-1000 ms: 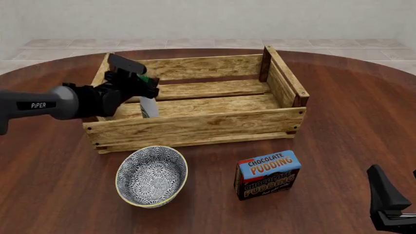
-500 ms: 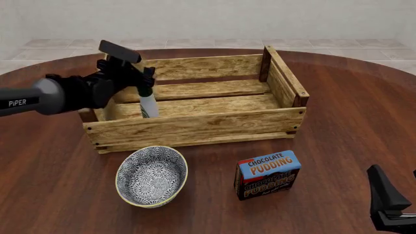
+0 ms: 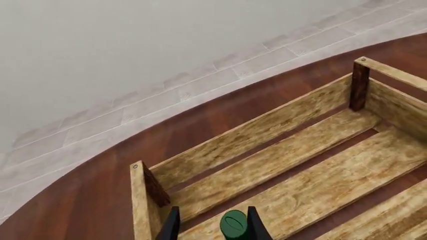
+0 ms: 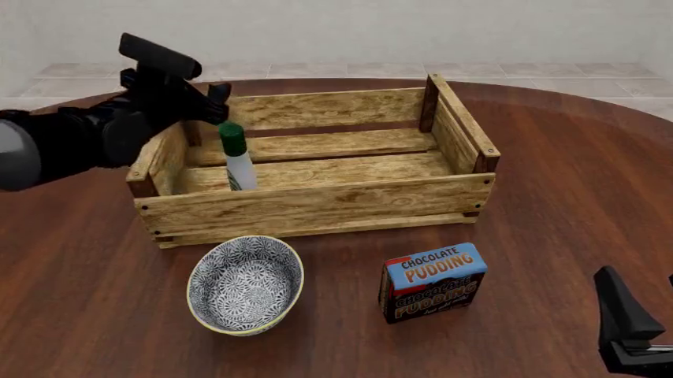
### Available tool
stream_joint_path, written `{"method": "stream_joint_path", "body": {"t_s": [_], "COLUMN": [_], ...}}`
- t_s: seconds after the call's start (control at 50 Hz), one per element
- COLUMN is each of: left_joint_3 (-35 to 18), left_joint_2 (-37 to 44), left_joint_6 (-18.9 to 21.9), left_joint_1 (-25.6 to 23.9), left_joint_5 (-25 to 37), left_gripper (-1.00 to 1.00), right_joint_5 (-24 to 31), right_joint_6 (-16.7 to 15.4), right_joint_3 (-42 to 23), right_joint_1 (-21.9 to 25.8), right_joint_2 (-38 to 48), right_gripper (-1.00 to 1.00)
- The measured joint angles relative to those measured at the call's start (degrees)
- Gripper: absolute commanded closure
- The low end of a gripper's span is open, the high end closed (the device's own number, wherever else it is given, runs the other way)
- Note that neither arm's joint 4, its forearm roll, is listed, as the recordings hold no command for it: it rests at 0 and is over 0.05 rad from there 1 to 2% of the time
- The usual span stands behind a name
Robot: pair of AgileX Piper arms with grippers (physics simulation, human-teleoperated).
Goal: Pick up the salad dressing and put it in the tray.
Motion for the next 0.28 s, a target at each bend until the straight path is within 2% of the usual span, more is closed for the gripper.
{"method": "stream_joint_path", "body": {"t_s": [0.28], "left_joint_3": [6.5], "left_joint_2": [-9.4], "left_joint_6": [0.3], "left_joint_1": [-0.6], "left_joint_5": [-0.4], "left_gripper": [-1.00], "right_joint_5": [0.1], "right_joint_6": [-0.5], "right_joint_3": [0.0], "right_joint_1": [0.2], "right_joint_2": [0.0], "right_gripper": [-1.00]}}
